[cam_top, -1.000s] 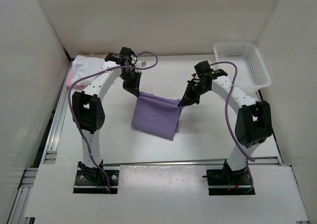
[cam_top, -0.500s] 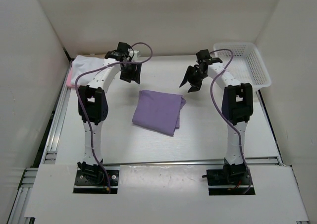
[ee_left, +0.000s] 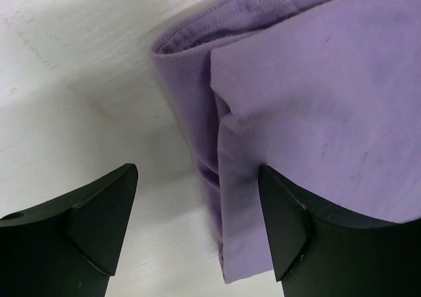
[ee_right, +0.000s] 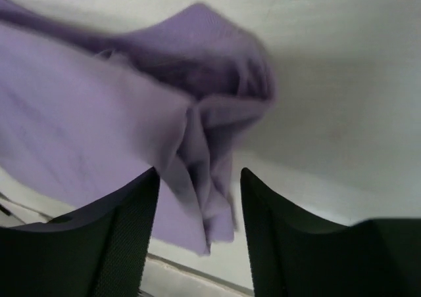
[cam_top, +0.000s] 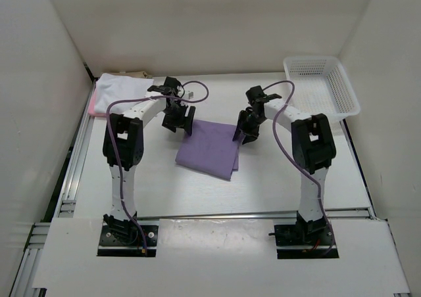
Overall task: Fold and stack the t-shirts
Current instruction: Fold the long partially folded tshirt into a neat square, then put the neatly folded tshirt into the corner of the board with the left arm
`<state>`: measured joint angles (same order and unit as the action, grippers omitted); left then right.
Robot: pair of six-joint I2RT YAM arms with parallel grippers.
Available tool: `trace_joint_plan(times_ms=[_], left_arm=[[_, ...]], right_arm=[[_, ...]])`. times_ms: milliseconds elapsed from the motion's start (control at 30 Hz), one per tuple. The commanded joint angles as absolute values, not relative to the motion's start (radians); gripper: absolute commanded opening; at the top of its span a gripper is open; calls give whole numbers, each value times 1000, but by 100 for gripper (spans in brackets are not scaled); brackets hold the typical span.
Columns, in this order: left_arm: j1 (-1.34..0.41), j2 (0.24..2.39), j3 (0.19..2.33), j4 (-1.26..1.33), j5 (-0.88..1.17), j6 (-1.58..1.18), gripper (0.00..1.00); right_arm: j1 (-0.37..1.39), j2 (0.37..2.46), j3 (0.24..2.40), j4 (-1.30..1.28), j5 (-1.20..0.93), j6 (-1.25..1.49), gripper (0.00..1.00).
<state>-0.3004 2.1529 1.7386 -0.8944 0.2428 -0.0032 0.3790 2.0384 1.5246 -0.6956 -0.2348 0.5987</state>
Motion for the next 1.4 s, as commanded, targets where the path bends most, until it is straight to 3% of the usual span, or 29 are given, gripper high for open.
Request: trace_joint_plan(times_ms=[0, 33, 67, 167, 233, 533, 800, 933, 967, 1000, 1133, 1167, 1267, 1367], left_arm=[[-293, 2131, 1738, -856, 262, 0, 85], [-284, 2141, 1750, -856, 262, 0, 85], [-284, 2157, 1765, -856, 262, 0, 86], [-262, 2184, 1799, -856, 293, 0, 86], [-242, 2198, 1799, -856, 334, 0, 86], [-233, 2235, 1698, -856, 581, 0, 86], [-261, 2269, 1612, -815, 627, 0, 87], [-252, 2347, 1670, -815, 650, 0, 56], [-252, 2359, 1689, -815, 681, 0, 30], [-252, 2368, 1730, -827, 681, 0, 13], [-193, 2341, 1769, -879, 648, 0, 10], [-180, 2307, 1784, -903, 612, 0, 10], [-132, 2273, 1860, -952, 464, 0, 10], [-106, 2273, 2003, -1041, 335, 0, 10]], right_arm=[[377, 2124, 1632, -664, -190, 623, 49], [377, 2169, 1659, -675, -190, 633, 44], [377, 2190, 1689, -675, -181, 634, 32], [377, 2255, 1788, -686, -181, 644, 13], [377, 2279, 1836, -686, -199, 655, 8], [377, 2215, 1760, -663, -190, 699, 12], [387, 2169, 1698, -618, -176, 746, 12], [387, 2148, 1654, -588, -176, 769, 11], [387, 2138, 1640, -578, -176, 769, 11], [387, 2138, 1640, -578, -176, 769, 11], [377, 2068, 1611, -600, -186, 741, 22], [368, 2047, 1592, -624, -176, 727, 35], [348, 1941, 1551, -666, -108, 672, 59], [339, 1838, 1482, -689, -65, 628, 60]])
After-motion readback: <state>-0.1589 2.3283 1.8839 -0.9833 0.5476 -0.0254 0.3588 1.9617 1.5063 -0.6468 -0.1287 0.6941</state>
